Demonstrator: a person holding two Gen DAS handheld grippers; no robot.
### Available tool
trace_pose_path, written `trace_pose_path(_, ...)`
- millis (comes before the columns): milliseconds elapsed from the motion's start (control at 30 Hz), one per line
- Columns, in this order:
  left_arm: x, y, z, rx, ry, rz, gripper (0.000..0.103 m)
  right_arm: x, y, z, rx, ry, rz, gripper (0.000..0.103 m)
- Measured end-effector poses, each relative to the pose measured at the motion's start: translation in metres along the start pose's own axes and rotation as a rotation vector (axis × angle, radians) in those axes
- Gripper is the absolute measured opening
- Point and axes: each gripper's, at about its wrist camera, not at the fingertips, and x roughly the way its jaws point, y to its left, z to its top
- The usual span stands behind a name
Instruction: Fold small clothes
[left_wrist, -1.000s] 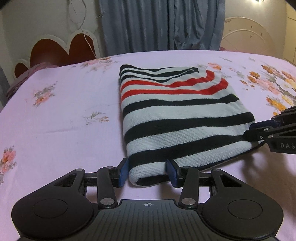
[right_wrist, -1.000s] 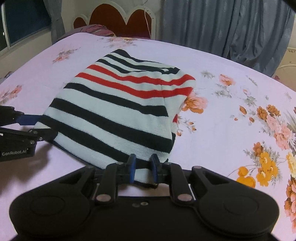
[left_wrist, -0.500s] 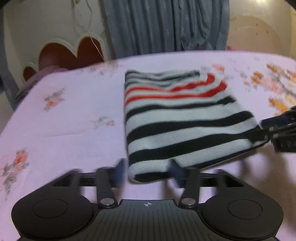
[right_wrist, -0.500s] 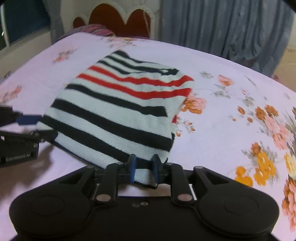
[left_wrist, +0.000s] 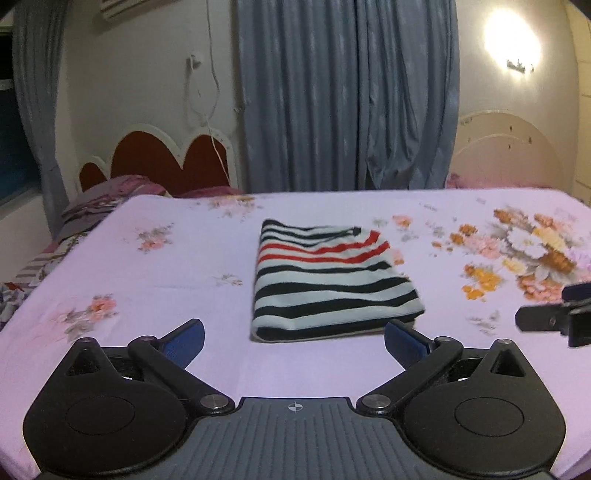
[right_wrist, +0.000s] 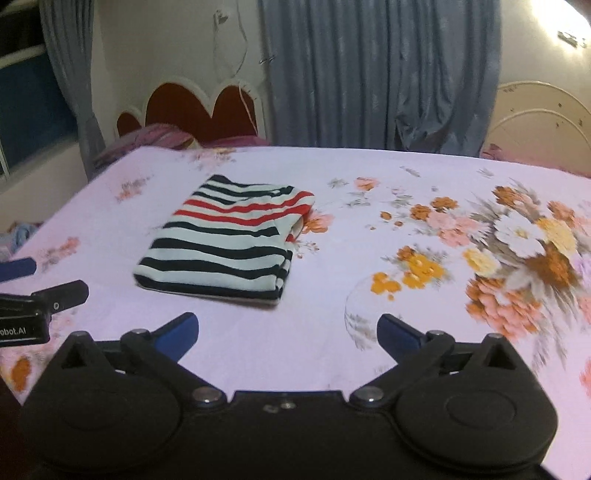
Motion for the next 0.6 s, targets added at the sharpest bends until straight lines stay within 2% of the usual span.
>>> trace_pose_path(233, -0.049, -0.002, -0.005, -0.024, -0.018, -0.008, 0.102, -0.039, 0.019, -0.011, -0.042, -0.028, -0.007, 0.102)
trace_pose_path(600, -0.072, -0.011, -0.016, -0.018, -0.024, -0.019, 0.102, -0.063, 0.026, -0.022, -0.063, -0.069, -0.038, 0.102)
